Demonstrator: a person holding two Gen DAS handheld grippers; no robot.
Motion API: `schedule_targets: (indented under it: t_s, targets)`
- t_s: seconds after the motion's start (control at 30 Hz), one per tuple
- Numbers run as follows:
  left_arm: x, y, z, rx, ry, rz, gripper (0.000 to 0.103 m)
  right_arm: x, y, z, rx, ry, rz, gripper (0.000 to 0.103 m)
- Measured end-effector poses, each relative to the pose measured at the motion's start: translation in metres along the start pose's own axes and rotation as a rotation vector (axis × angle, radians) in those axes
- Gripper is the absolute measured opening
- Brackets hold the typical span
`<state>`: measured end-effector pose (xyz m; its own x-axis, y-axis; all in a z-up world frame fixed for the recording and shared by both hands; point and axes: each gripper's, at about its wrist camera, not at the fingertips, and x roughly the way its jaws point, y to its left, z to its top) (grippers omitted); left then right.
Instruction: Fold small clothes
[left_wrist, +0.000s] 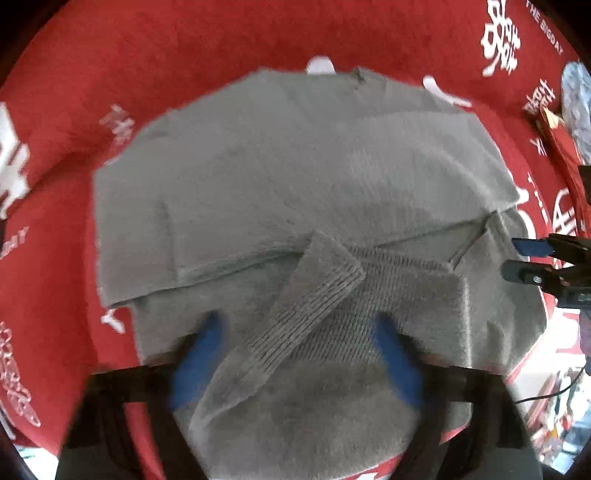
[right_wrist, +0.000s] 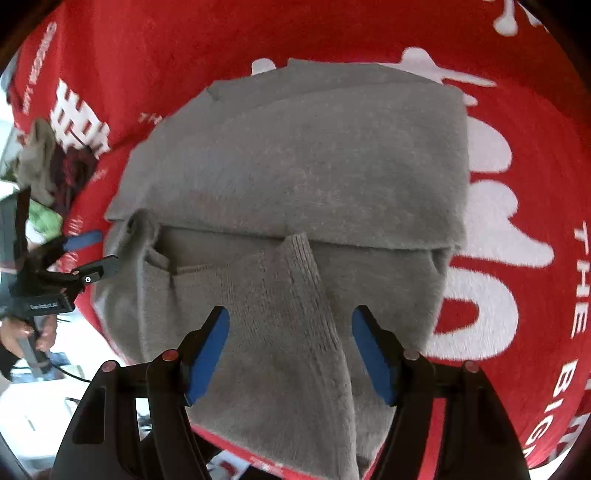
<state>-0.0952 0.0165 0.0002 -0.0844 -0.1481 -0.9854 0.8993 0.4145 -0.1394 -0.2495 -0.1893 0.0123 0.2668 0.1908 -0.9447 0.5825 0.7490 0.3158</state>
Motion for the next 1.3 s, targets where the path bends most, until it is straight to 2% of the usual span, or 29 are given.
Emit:
schedule_targets:
  t_s: [0.03, 0.07, 0.1, 0.13, 0.23, 0.33, 0.4, 0.5, 0.6, 0.7, 0.8, 0.9, 0.97, 1.0, 1.03, 1.07, 1.1, 1.17, 1.2, 1.23, 1.3]
  targets:
    - [0.008, 0.002, 0.000, 0.008, 0.033, 0.000, 0.014, 0.005, 0.001, 0.000, 0.003, 0.020, -0.021, 0.054]
    - [0.010, 0.005, -0.001, 0.015, 0.042, -0.007, 0.012, 0.008, 0.003, -0.001, 0.000, 0.027, -0.050, 0.034]
    - [0.005, 0.009, -0.002, 0.017, 0.020, -0.032, 0.007, 0.007, 0.008, -0.003, -0.013, 0.019, -0.090, 0.007]
    - [-0.005, 0.016, -0.004, 0.007, -0.007, -0.074, 0.007, 0.004, 0.012, -0.005, -0.019, 0.014, -0.098, 0.006]
    - [-0.037, 0.038, -0.007, -0.052, -0.072, -0.118, 0.007, -0.020, 0.027, -0.015, -0.058, -0.050, -0.170, 0.006]
    - [-0.072, 0.058, -0.002, -0.093, -0.147, -0.128, 0.007, -0.050, 0.034, -0.017, -0.049, -0.129, -0.198, 0.006]
    - [-0.087, 0.066, 0.005, -0.104, -0.187, -0.128, 0.007, -0.074, 0.034, -0.008, -0.034, -0.201, -0.219, 0.006]
    - [-0.104, 0.081, 0.031, -0.109, -0.267, -0.113, 0.007, -0.101, 0.028, 0.024, -0.016, -0.291, -0.241, 0.006]
    - [-0.097, 0.090, 0.065, -0.137, -0.311, -0.089, 0.007, -0.104, 0.018, 0.070, -0.011, -0.342, -0.249, 0.006]
    - [-0.071, 0.101, 0.102, -0.165, -0.321, -0.050, 0.007, -0.082, 0.007, 0.118, -0.011, -0.347, -0.261, 0.006]
    - [-0.035, 0.108, 0.124, -0.192, -0.273, -0.007, 0.007, -0.047, -0.007, 0.150, -0.004, -0.300, -0.266, 0.006]
    - [-0.002, 0.114, 0.133, -0.217, -0.211, 0.039, 0.007, -0.013, -0.024, 0.165, 0.036, -0.242, -0.264, 0.006]
    - [0.011, 0.119, 0.132, -0.246, -0.189, 0.097, 0.008, 0.005, -0.035, 0.168, 0.072, -0.198, -0.252, 0.006]
    - [0.014, 0.125, 0.131, -0.266, -0.172, 0.113, 0.011, 0.011, -0.040, 0.168, 0.089, -0.181, -0.248, 0.007]
    - [0.014, 0.129, 0.130, -0.283, -0.166, 0.133, 0.025, 0.015, -0.046, 0.168, 0.115, -0.163, -0.239, 0.007]
    - [0.011, 0.134, 0.128, -0.299, -0.164, 0.182, 0.035, 0.014, -0.051, 0.167, 0.135, -0.164, -0.237, 0.013]
    - [0.003, 0.139, 0.126, -0.310, -0.174, 0.243, 0.051, 0.009, -0.056, 0.164, 0.170, -0.179, -0.246, 0.025]
    - [-0.012, 0.144, 0.122, -0.314, -0.193, 0.295, 0.052, -0.006, -0.067, 0.155, 0.245, -0.192, -0.283, 0.029]
    - [-0.020, 0.147, 0.119, -0.316, -0.196, 0.272, 0.052, -0.014, -0.071, 0.150, 0.272, -0.199, -0.287, 0.029]
    - [-0.030, 0.147, 0.114, -0.321, -0.203, 0.219, 0.052, -0.026, -0.073, 0.140, 0.297, -0.223, -0.265, 0.029]
    - [-0.039, 0.138, 0.104, -0.303, -0.202, 0.137, 0.052, -0.043, -0.069, 0.121, 0.300, -0.265, -0.181, 0.027]
